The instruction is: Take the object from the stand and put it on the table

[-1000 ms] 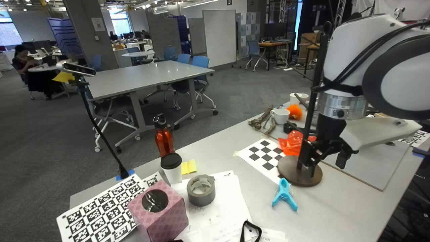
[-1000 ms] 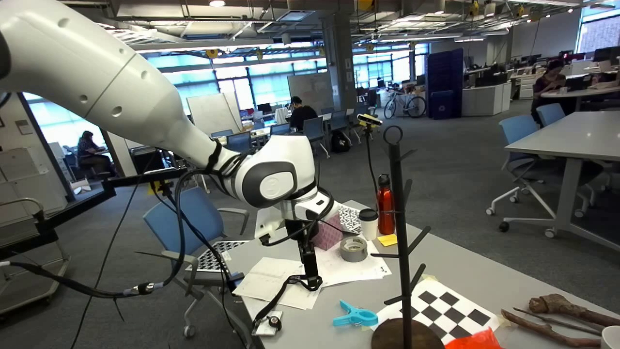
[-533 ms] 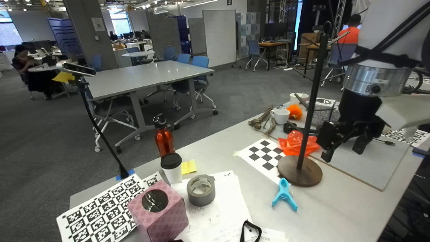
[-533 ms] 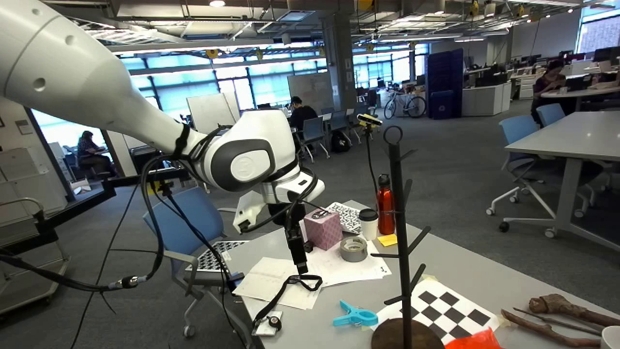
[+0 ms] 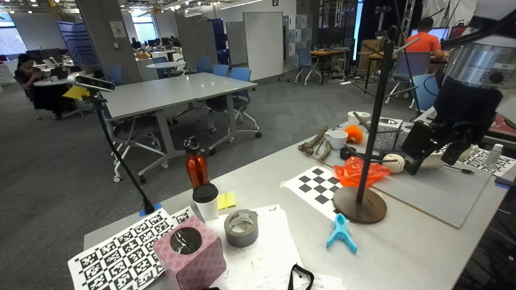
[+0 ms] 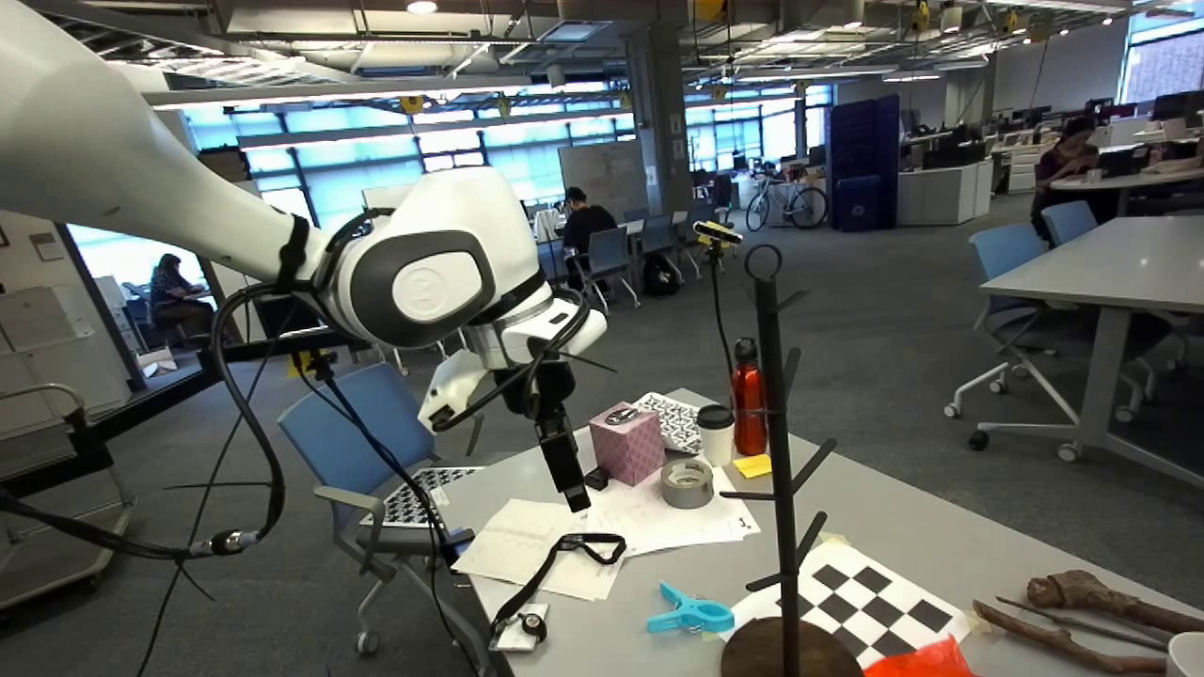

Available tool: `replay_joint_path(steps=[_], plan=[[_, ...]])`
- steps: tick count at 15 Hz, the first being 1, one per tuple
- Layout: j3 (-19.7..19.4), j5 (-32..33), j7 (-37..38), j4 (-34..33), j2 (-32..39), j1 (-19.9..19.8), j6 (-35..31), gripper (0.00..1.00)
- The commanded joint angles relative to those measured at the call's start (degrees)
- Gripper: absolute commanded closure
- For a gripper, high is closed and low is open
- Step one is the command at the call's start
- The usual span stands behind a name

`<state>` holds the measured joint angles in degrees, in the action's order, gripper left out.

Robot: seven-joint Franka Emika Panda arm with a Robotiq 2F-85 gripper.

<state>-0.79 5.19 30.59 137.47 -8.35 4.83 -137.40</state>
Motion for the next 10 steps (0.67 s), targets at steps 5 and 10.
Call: replay_joint_path(steps=[5,10], plan=[[2.3,-0.5,-0.5,0.9,-1.3,-2.3,0.1,0.00],[2.3,-0.5,-0.5,0.9,-1.3,-2.3,0.1,0.00]])
